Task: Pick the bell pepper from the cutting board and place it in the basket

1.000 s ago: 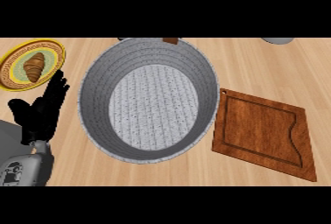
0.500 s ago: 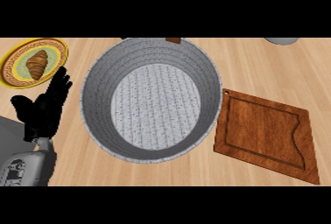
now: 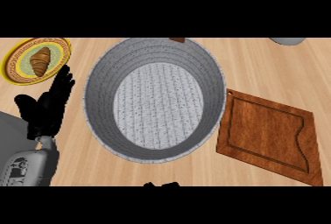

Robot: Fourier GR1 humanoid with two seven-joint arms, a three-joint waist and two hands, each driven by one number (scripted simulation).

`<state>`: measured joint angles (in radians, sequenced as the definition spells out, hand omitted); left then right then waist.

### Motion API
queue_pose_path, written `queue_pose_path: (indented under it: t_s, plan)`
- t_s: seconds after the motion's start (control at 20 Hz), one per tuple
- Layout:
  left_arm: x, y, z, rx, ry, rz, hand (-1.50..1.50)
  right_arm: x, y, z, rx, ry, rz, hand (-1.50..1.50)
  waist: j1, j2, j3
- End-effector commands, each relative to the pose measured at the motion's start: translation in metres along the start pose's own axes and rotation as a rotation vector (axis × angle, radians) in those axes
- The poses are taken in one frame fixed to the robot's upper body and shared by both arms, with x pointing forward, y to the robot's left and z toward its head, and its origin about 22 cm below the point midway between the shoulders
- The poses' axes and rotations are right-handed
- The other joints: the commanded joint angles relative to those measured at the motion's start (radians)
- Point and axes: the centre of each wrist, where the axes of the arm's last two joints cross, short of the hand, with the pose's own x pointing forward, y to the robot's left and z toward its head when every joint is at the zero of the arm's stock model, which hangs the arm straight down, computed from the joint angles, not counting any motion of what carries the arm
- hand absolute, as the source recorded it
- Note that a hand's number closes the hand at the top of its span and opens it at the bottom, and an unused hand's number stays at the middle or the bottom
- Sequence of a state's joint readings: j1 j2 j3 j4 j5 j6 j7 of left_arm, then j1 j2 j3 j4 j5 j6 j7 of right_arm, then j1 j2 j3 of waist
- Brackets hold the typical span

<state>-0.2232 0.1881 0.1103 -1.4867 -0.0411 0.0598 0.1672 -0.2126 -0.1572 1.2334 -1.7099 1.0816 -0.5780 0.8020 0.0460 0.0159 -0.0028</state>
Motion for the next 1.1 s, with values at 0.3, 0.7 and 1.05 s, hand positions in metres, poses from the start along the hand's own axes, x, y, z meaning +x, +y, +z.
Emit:
queue_pose_path:
  t_s: [0.3, 0.7, 1.05]
  plan:
    - [0.003, 0.002, -0.004, -0.017, -0.002, 0.0, 0.0, 0.028, -0.059, -0.105, -0.081, 0.185, -0.218, 1.5, 0.022, 0.005, 0.002]
    - [-0.002, 0.003, -0.006, 0.004, 0.018, -0.003, 0.0, -0.026, -0.088, -0.181, -0.069, 0.04, 0.31, 1.5, -0.006, -0.019, -0.005]
    - [-0.017, 0.014, 0.001, 0.007, 0.026, 0.014, 0.0, -0.004, -0.092, -0.231, -0.107, -0.173, 0.525, 1.5, -0.015, -0.01, 0.001]
